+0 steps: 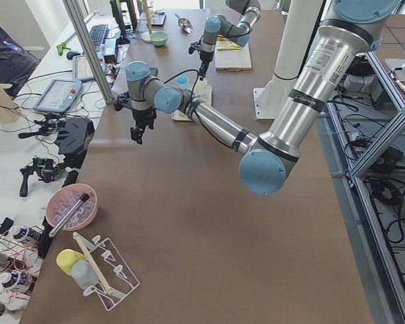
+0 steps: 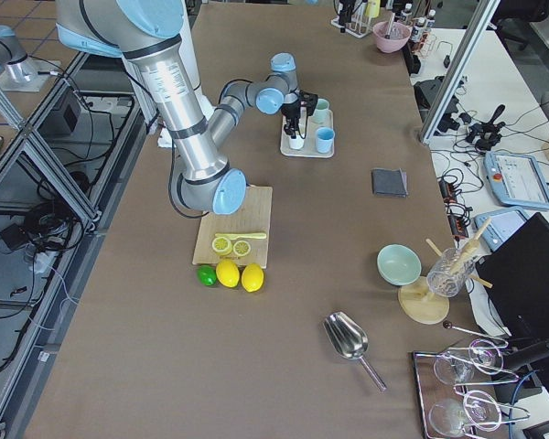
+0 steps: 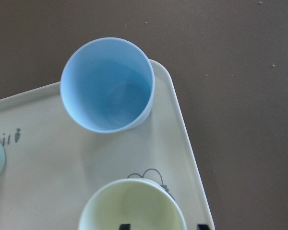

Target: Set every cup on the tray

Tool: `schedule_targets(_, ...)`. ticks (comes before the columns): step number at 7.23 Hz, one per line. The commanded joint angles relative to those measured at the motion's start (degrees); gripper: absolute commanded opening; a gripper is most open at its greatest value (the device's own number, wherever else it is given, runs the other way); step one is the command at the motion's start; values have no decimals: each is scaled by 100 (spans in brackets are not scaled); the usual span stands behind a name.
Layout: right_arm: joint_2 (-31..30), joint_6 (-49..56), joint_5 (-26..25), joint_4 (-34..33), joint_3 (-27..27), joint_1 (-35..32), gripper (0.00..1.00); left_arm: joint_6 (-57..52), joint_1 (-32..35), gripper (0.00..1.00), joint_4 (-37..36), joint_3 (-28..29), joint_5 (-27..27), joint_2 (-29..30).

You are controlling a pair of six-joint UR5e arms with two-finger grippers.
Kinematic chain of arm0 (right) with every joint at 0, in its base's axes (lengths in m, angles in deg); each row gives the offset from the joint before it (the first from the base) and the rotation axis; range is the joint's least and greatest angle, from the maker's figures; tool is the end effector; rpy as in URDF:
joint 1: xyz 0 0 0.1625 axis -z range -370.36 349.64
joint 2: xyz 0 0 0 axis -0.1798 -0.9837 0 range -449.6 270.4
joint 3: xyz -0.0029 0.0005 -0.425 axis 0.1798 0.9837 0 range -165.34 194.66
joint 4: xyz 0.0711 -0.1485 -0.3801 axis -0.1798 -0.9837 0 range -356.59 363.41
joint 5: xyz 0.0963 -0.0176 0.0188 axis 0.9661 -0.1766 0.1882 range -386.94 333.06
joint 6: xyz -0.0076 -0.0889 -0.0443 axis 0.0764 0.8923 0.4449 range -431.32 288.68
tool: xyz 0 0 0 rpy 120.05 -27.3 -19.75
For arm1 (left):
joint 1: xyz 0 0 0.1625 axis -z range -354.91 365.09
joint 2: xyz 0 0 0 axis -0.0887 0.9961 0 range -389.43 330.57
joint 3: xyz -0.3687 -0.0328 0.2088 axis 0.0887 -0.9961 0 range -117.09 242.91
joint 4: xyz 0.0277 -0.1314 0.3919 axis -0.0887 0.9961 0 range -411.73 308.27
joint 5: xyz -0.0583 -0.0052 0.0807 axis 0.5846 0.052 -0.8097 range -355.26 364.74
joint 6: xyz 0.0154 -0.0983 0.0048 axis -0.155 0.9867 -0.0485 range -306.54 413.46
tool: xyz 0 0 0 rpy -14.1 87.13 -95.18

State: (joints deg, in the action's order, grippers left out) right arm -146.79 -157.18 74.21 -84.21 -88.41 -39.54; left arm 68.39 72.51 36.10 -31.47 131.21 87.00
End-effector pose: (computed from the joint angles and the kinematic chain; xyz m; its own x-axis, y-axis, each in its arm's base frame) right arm -0.5054 -0.4129 0.2288 0.6052 0.2568 0.7535 -0.3096 0.9480 -0.0744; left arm 0.1819 -0.6304 0.3648 0.6987 0.3437 -0.6275 -0.1627 0.9304 0.3285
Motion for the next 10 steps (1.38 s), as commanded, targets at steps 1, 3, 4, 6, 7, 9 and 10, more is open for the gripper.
schedule_targets(1, -20, 104, 184, -70, -230, -331, 100, 1, 77, 98, -20, 25, 0, -14)
schedule_targets(3, -256, 1039, 790, -140, -231, -1120, 100, -182, 672, 98, -11, 25, 253, -443)
schedule_targets(4, -397, 1924, 1201, -367, -231, -1734, 100, -897, 1119, 98, -64, 129, 264, -662)
schedule_targets(6, -1001, 3996, 2028, -632, -196, -3165, 100, -2252, 1946, 98, -108, 673, 746, -936)
schedule_targets(7, -1265, 5164, 2231, -903, -126, -3825, 100, -2466, 2054, 98, -108, 667, 747, -1276)
schedule_targets(9, -1382, 6856, 2383, -1641, 110, -4846, 100, -2504, 2143, 98, -47, 509, 852, -2006)
schedule_targets(10, -1443, 7594, 2679, -1696, 468, -5338, 100, -2452, 2187, 98, 5, 482, 862, -2383)
